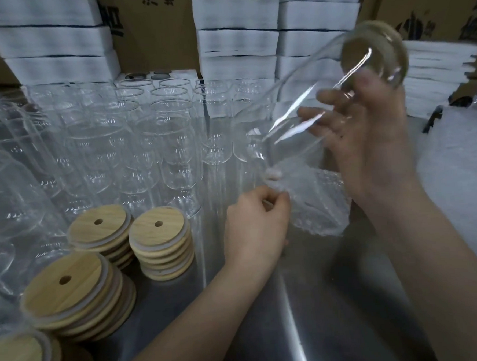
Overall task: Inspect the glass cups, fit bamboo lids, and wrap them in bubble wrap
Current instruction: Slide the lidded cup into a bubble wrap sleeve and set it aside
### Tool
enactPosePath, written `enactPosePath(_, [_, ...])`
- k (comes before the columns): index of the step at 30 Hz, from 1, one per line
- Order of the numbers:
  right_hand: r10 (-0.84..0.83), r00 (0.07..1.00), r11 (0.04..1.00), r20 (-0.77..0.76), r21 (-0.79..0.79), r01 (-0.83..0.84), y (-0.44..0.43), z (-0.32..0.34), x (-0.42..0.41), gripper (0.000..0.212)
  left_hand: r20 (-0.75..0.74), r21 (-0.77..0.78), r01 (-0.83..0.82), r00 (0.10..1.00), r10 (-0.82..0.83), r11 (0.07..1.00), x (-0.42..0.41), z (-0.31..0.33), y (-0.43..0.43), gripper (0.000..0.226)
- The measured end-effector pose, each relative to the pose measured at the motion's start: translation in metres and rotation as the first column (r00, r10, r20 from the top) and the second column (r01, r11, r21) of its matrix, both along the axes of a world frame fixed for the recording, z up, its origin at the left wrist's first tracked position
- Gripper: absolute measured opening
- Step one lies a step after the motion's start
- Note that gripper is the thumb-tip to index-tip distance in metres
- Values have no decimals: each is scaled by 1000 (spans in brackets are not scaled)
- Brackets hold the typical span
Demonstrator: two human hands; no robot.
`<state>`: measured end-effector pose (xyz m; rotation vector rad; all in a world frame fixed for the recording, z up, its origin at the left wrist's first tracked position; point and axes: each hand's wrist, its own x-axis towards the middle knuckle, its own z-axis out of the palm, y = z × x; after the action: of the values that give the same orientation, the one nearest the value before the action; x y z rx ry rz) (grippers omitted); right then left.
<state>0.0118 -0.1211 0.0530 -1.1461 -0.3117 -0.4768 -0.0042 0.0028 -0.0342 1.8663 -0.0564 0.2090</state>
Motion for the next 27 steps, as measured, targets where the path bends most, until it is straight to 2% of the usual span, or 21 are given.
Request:
enactPosePath(1, [81,995,992,-56,100,-75,-4,0,0,93,-25,-60,-5,1000,4,998,1,0,1,20])
enactPosePath(3, [151,984,979,-97,151,-136,-9,-4,1,96,-82,-191,-29,997,13,981,5,1,3,28])
enactPosePath(6, [134,990,990,-42,48,-132,-9,-6,0,101,-103,-339,-59,994,25,939,8,6,7,23])
enactPosePath(9, [97,994,993,44,-73,-93,-5,-7,-2,84,-82,-434,-54,996,20,899,8,10,11,16])
enactPosePath(12, [39,991,986,126,-163,-18,-6,-9,-2,64,-82,-480,-57,996,19,876,8,14,14,16])
enactPosePath(14, [-13,984,979,179,-200,49,-10,-8,-1,58,-77,-503,-66,997,31,862,9,16,15,22])
enactPosePath(16, [-48,973,973,227,-211,97,-13,-8,0,60,-67,-521,-70,997,41,851,9,19,17,24])
enactPosePath(21, [-120,926,919,359,-312,240,-22,-11,5,56,-2,-502,-55,998,62,863,7,21,16,11])
enactPosePath(27, [-187,892,867,411,-357,346,-26,-15,8,56,51,-483,-35,996,69,875,5,23,17,8])
